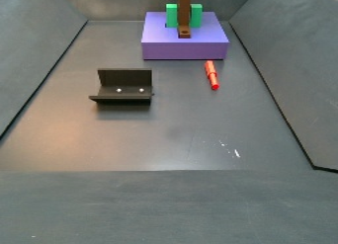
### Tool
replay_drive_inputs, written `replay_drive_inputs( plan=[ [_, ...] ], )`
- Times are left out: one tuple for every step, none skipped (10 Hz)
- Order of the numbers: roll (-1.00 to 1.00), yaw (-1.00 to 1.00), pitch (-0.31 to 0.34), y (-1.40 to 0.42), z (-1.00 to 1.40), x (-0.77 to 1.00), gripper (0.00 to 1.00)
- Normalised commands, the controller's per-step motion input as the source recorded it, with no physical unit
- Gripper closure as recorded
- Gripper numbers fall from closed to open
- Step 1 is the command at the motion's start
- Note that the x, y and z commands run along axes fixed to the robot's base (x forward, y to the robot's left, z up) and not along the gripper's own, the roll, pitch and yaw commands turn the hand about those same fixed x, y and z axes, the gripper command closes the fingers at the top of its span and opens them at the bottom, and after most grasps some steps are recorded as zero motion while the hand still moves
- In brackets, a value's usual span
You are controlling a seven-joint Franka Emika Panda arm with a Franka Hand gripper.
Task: Pick up the blue object. Move up. Move to above the board. Insert the blue object.
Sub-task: Insert the blue object.
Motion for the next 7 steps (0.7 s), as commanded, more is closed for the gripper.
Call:
replay_drive_inputs(
  plan=[
    [0.04, 0.13, 0.000, 0.00, -0.13, 0.05, 1.00],
    [0.04, 0.14, 0.000, 0.00, -0.15, 0.05, 1.00],
    [0.07, 0.13, 0.000, 0.00, -0.20, 0.02, 1.00],
    [0.11, 0.13, 0.000, 0.00, -0.24, 0.00, 1.00],
    [0.16, 0.11, 0.000, 0.00, -0.25, 0.00, 1.00],
    [0.20, 0.10, 0.000, -0.01, -0.24, 0.00, 1.00],
    [0.20, 0.09, 0.000, -0.01, -0.25, 0.00, 1.00]
  ],
)
